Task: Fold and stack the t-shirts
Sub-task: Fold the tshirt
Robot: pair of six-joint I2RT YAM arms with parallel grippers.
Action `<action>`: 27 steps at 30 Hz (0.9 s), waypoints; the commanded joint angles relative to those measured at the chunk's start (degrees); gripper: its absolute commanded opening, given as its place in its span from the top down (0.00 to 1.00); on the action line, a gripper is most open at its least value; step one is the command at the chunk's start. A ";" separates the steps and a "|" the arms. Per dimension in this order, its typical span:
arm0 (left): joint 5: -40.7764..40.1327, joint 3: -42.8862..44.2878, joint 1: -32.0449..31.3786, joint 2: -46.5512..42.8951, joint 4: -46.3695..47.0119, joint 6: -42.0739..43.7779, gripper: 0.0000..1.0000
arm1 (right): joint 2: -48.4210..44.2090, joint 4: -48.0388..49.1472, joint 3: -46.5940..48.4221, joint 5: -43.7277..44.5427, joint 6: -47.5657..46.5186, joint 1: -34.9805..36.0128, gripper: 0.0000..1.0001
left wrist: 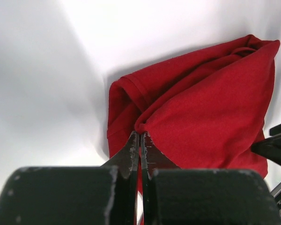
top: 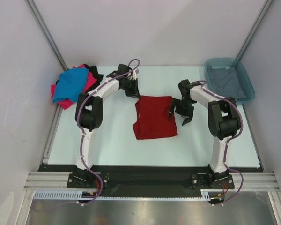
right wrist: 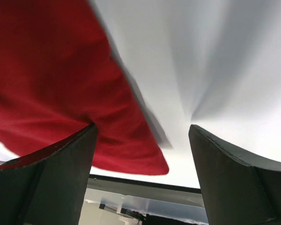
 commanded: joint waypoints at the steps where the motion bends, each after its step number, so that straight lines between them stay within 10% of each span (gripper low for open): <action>1: -1.00 0.87 0.64 -3.03 1.87 0.51 1.00 | 1.93 -1.44 1.14 1.00 -0.57 1.56 0.15; 23: -1.97 0.96 3.97 -2.85 0.73 1.65 1.00 | -0.25 -8.03 -2.38 19.37 2.59 5.35 0.13; 27: 0.49 1.14 3.98 -2.85 1.08 1.12 0.39 | -5.87 -1.11 -2.55 15.69 0.13 6.05 0.13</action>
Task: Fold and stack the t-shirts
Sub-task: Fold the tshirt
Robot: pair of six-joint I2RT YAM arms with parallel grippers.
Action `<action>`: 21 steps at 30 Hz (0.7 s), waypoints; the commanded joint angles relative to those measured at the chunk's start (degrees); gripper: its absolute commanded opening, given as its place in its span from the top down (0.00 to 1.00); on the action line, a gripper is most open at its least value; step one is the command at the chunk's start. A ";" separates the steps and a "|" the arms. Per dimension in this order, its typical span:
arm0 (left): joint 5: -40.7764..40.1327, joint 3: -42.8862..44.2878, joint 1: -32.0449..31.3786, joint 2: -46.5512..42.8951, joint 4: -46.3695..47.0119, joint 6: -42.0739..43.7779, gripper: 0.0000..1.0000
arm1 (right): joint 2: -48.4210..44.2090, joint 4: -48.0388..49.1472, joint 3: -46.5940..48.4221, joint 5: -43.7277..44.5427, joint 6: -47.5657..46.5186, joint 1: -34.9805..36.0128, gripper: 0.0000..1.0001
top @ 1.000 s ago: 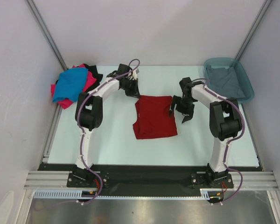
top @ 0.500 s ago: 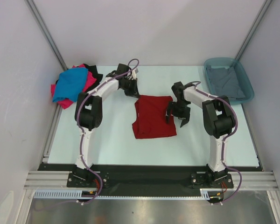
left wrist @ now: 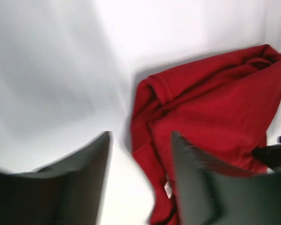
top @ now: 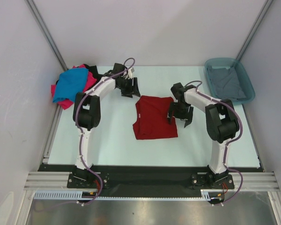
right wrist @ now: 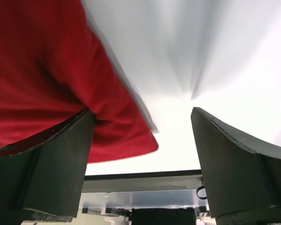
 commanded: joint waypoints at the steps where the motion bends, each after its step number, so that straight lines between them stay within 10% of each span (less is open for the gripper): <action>1: 0.54 1.05 1.53 -3.11 2.11 0.25 0.33 | -6.30 1.69 -0.48 2.22 -2.69 0.21 0.13; 3: 0.63 0.70 1.44 -3.99 2.64 -0.10 0.00 | -7.79 2.66 2.50 1.25 -3.04 0.04 0.13; 21: 5.37 -19.41 -2.08 -24.02 9.05 -10.38 0.00 | -4.73 2.75 19.57 -2.09 -5.86 -2.07 0.13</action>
